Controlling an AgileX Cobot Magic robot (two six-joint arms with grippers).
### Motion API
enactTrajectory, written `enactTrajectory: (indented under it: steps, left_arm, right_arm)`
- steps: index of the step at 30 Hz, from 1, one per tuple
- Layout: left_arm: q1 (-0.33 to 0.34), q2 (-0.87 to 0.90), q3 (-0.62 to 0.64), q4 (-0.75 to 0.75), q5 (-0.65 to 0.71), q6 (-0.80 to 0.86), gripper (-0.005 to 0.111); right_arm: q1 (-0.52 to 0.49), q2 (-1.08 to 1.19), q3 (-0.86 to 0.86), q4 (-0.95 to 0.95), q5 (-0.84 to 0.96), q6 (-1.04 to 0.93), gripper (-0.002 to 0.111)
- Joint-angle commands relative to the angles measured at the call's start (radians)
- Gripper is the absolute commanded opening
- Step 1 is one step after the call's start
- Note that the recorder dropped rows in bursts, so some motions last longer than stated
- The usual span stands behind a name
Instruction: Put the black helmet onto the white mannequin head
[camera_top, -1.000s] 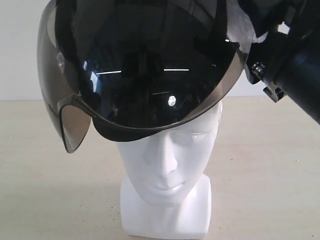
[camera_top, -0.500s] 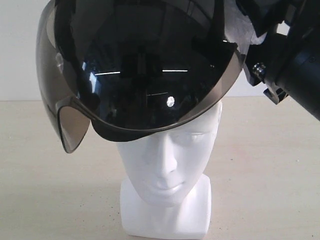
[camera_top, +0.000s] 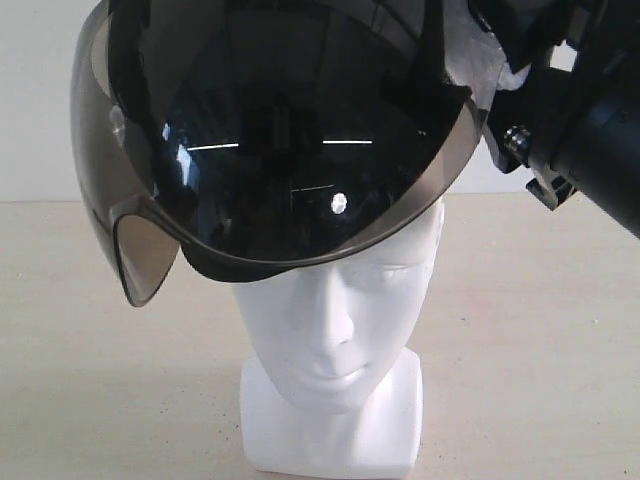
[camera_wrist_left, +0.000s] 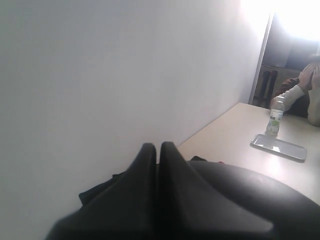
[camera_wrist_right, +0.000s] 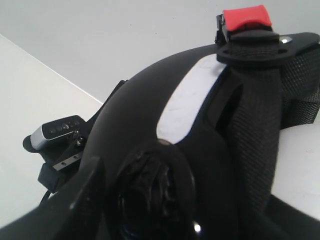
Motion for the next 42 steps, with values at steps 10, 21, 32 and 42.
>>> enactTrajectory:
  steps: [10,21,32,42]
  left_arm:
    - [-0.035,0.080,0.058,0.243,0.105,0.011,0.004]
    - [-0.035,0.076,0.058,0.235,0.187,-0.027,0.004]
    - [-0.122,0.156,0.058,0.212,0.134,-0.016,0.004]
    - [-0.153,0.175,0.058,0.212,0.114,-0.007,0.004]
  right_arm:
    - [-0.013,0.022,0.013,-0.059,0.212,-0.226,0.000]
    - [-0.011,0.022,0.013,-0.085,0.235,-0.237,0.000]
    - [-0.013,0.023,0.013,-0.015,0.241,-0.324,0.000]
    - [-0.013,0.023,0.013,-0.018,0.298,-0.373,0.000]
